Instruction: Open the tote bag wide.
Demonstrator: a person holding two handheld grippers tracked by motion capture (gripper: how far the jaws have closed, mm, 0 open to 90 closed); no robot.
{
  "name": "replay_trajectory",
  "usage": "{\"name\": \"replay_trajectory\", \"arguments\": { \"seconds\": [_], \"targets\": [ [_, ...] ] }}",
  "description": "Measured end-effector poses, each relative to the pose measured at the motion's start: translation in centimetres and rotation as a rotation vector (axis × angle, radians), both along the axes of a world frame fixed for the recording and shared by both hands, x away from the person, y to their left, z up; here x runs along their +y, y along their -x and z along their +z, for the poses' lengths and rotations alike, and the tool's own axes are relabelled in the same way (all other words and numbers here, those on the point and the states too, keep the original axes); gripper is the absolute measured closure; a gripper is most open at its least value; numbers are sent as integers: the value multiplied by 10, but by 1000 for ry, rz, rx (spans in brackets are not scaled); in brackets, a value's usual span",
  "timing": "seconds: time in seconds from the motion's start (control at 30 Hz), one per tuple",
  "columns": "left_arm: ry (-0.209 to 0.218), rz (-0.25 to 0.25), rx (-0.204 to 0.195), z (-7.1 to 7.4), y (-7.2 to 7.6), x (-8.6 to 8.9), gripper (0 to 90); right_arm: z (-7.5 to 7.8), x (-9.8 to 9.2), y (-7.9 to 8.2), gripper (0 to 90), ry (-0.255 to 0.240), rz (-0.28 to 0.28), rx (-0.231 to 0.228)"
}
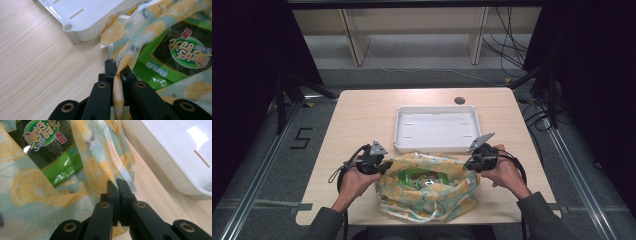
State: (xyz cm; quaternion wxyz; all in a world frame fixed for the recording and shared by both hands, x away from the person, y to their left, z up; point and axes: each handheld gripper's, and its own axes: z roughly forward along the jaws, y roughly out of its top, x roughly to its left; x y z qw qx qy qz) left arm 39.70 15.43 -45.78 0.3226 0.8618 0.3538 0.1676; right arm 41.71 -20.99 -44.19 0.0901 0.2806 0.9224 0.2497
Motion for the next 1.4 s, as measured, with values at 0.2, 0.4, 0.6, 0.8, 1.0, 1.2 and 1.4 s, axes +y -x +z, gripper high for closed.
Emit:
{"name": "replay_trajectory", "arguments": {
  "seconds": [0.2,0.4,0.6,0.8,1.0,1.2,1.4],
  "targets": [
    [9,6,13,-2,-2,-2,884,1,0,-1,695,-15,-65,-43],
    [41,24,30,2,-3,-2,883,41,20,30,556,-248,84,-30],
    [47,26,57,4,-8,-3,882,37,56,63,499,-259,267,12],
    [70,31,58,5,-11,0,879,12,76,76,497,-171,324,70],
    [69,22,41,3,-16,-1,880,-1,78,77,882,-98,414,117],
    [86,48,46,3,-22,-5,881,-7,88,91,900,-95,493,189],
    [91,59,46,1,-29,-13,880,-12,103,99,900,-96,559,229]
  ]
}}
